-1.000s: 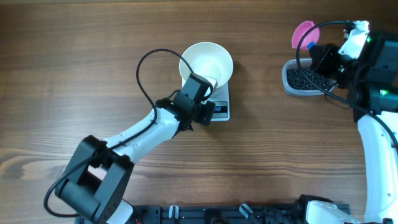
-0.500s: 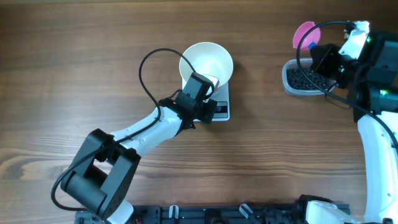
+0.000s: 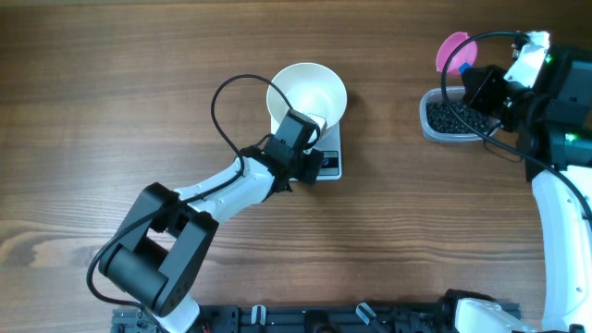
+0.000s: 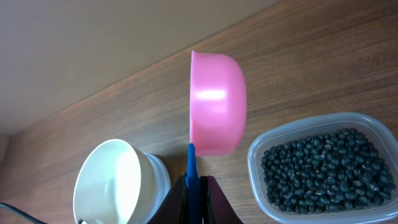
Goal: Scoop item into bowl and weigh 150g on scale
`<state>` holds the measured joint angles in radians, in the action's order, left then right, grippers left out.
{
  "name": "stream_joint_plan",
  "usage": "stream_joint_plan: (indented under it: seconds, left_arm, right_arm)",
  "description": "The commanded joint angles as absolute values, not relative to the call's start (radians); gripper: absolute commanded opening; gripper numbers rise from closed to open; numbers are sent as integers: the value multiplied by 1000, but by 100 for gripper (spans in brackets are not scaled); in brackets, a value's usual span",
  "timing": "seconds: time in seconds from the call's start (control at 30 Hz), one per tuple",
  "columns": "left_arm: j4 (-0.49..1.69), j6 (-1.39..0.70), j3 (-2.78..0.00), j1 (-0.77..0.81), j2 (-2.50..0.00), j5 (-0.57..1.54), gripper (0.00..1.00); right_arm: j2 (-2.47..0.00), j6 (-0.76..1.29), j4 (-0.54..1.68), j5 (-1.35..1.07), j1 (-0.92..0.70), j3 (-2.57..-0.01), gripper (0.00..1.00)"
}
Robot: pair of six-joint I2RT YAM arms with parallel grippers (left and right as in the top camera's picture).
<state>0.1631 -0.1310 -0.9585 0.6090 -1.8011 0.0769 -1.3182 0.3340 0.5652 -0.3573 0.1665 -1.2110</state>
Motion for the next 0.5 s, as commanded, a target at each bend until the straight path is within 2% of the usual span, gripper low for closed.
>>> stream_joint_plan:
  seconds: [0.0,0.47]
  left_arm:
    - [168,-108,-953,614,-1820,88,4]
    - [179,-59,-953,614,-1820,137,4]
  right_arm:
    - [-1305,318,563,-338,168,-1230,4]
    - [-1305,318,566,-336,168,-1230,4]
